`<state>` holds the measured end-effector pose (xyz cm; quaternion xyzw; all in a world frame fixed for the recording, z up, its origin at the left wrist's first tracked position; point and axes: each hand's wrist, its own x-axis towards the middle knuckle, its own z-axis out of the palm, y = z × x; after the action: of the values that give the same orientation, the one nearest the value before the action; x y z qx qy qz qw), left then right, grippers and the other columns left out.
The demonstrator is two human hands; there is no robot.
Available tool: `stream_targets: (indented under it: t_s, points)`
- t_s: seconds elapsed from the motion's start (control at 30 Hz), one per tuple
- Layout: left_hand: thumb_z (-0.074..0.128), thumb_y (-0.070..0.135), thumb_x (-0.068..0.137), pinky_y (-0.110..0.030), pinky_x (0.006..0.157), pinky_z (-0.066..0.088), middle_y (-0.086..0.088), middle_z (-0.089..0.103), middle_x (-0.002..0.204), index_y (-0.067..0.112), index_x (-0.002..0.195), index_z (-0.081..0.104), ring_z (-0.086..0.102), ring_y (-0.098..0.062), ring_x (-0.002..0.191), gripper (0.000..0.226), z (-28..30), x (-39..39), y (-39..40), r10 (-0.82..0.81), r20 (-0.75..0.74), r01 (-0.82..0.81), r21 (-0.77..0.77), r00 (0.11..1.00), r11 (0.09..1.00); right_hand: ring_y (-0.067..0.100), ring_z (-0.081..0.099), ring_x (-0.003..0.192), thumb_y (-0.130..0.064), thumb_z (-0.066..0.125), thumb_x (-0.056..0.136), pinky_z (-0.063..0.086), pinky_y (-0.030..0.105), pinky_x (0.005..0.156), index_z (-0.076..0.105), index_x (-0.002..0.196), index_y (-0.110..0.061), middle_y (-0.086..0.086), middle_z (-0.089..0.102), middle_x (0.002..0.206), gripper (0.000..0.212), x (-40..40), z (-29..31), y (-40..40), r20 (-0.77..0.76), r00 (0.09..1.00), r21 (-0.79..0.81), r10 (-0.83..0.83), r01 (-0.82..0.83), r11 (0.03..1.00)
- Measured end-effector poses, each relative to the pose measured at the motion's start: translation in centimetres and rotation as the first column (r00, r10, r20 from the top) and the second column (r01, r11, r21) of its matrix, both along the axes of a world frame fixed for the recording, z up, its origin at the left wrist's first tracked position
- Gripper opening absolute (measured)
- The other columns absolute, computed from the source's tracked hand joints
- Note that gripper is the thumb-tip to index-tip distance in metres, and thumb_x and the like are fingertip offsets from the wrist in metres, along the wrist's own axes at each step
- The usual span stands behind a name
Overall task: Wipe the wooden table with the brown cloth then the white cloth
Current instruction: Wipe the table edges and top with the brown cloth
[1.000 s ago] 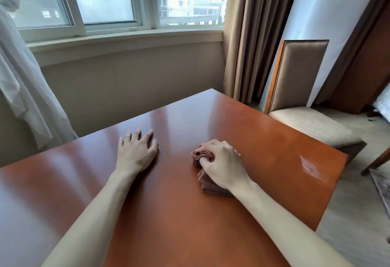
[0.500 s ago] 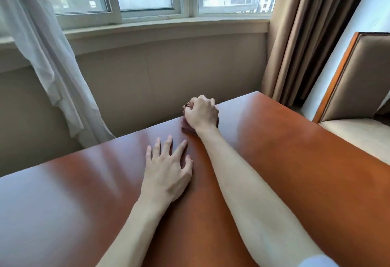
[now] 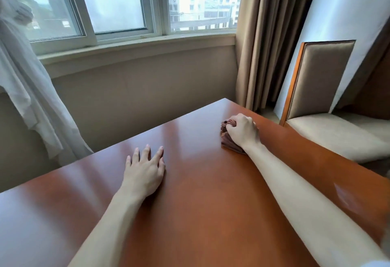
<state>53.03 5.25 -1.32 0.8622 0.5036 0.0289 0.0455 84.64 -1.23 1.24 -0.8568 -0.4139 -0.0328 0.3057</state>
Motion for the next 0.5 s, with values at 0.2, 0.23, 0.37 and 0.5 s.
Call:
stream_targets:
  t_s: [0.2,0.23,0.37,0.5]
  points:
    - [0.031,0.041,0.102,-0.043,0.107,0.036,-0.009,0.046,0.147,0.028,0.145,0.046,0.043,-0.03,0.133,0.047,2.8,2.4,0.1,-0.041,-0.009,0.041,0.097,0.999,0.994,0.017,0.057,0.111,-0.033,0.057,0.085,0.052,0.034,0.093,0.075,0.103,-0.032,-0.019,0.069,0.12,0.026,-7.7,-0.6,-13.1,-0.015,0.984,0.024,0.176,-0.175,0.984]
    - [0.032,0.042,0.102,-0.044,0.11,0.034,-0.01,0.044,0.15,0.028,0.147,0.045,0.042,-0.032,0.136,0.049,3.0,3.4,-0.4,-0.054,0.033,0.052,0.063,0.998,0.997,0.014,0.056,0.113,-0.034,0.056,0.084,0.052,0.033,0.093,0.075,0.103,-0.035,-0.022,0.068,0.121,0.027,-9.2,-0.7,-14.7,0.0,0.98,0.037,0.198,-0.198,0.98]
    - [0.024,0.057,0.098,-0.05,0.119,0.022,-0.01,0.027,0.161,0.036,0.154,0.032,0.022,-0.035,0.149,0.06,2.4,8.2,-3.7,-0.179,0.075,0.183,-0.039,0.981,0.982,0.014,0.058,0.109,-0.043,0.045,0.081,0.054,0.035,0.09,0.074,0.102,-0.033,-0.02,0.068,0.117,0.037,-9.5,-0.7,-15.9,0.025,0.968,0.055,0.25,-0.251,0.966]
    - [0.014,0.068,0.091,-0.053,0.122,0.01,-0.006,0.02,0.164,0.043,0.154,0.026,0.011,-0.033,0.152,0.069,1.1,10.7,-6.4,-0.216,0.123,0.223,-0.046,0.969,0.974,0.025,0.061,0.103,-0.041,0.046,0.083,0.055,0.04,0.088,0.074,0.101,-0.023,-0.008,0.071,0.108,0.038,-4.3,-0.6,-11.9,0.043,0.982,0.055,0.184,-0.186,0.981]
